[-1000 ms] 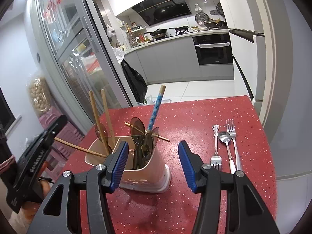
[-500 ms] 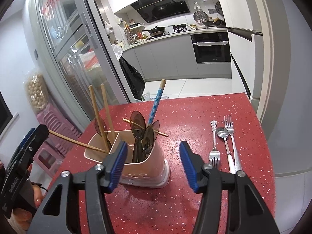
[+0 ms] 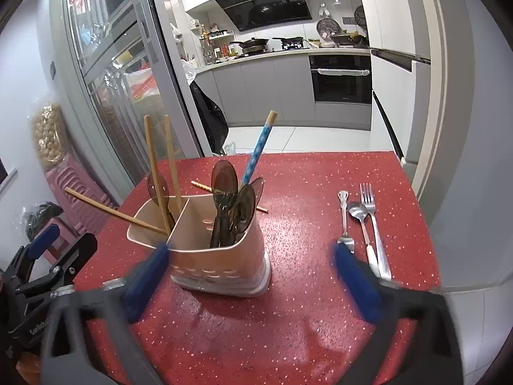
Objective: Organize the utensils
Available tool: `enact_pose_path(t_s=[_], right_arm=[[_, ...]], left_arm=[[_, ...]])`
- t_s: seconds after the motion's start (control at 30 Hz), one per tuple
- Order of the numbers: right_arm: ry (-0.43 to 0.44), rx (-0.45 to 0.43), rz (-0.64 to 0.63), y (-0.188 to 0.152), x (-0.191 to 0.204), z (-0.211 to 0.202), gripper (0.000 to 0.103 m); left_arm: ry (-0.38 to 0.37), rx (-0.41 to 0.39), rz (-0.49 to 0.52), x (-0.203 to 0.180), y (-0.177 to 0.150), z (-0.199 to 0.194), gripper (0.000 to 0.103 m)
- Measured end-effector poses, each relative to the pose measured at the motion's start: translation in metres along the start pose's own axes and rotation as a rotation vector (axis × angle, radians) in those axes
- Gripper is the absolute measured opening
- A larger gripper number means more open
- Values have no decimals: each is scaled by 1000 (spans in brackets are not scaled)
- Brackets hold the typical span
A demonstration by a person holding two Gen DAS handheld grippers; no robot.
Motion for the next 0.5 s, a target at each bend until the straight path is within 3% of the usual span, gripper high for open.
enact_pose_path(t_s=[0.5], right_arm=[[-53,-8,-35,-14,13,-30,103]], left_arm=[[9,46,-7,-4,-15,-33,103]])
Point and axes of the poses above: each gripper's, at about its wrist camera, not at the fingertips, and z roughly the way its jaws point, x to its left, y to its top, the point moved 7 cm from there along z, roughly the way its jaws point, and after that the axes turned 6 degrees about -y, right-handed, at the moved point
